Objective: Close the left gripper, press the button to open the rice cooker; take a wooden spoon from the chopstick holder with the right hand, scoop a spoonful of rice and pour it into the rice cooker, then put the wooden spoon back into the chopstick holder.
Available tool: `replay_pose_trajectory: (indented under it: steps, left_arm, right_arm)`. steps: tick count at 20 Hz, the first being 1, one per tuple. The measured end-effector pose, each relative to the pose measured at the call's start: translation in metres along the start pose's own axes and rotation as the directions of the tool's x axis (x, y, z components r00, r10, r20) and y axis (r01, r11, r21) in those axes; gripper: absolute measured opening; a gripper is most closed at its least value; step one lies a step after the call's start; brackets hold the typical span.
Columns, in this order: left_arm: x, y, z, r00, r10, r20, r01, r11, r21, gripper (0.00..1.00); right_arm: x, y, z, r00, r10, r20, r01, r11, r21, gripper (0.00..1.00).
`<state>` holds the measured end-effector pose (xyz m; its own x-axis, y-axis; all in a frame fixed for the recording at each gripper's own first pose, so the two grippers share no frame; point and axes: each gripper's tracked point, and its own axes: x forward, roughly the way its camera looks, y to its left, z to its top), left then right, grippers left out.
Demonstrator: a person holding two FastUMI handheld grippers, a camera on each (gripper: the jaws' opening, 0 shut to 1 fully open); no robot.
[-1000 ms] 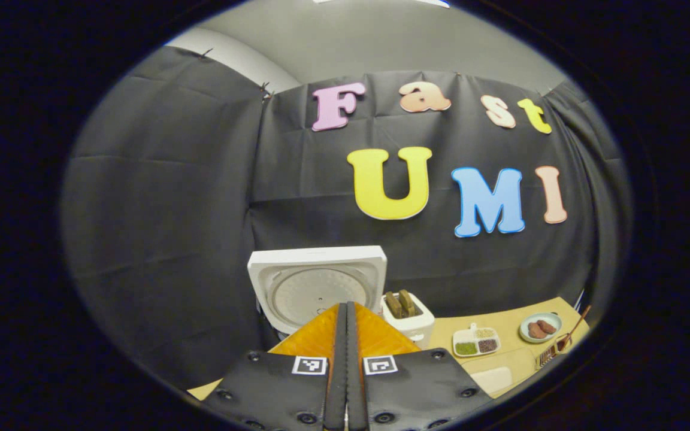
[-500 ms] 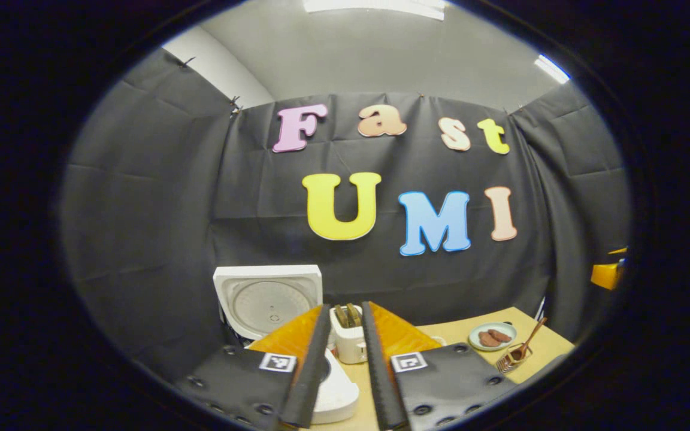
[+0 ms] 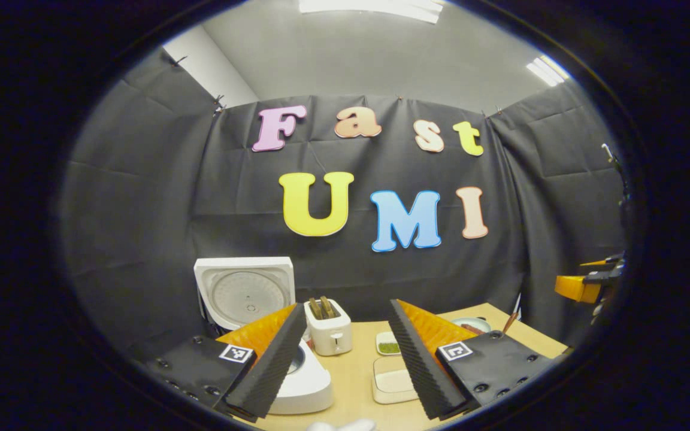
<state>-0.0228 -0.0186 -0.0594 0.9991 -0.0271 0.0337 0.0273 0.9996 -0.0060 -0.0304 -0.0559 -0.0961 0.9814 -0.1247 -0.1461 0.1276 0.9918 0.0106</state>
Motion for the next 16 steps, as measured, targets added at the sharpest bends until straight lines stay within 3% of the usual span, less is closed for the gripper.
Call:
replay_pose_trajectory:
  steps: [9,16]
  left_arm:
    - [0.005,0.007,-0.035,0.997,0.053,-0.061,-0.055,0.998,-0.031,0.95]
    - [0.01,-0.009,-0.05,0.987,0.099,-0.124,-0.104,0.994,-0.033,0.95]
  right_arm:
    - [0.027,-0.013,-0.11,0.984,0.049,-0.169,-0.034,0.996,0.087,0.98]
    - [0.107,-0.044,-0.165,0.97,0.057,-0.235,-0.023,0.989,0.147,0.98]
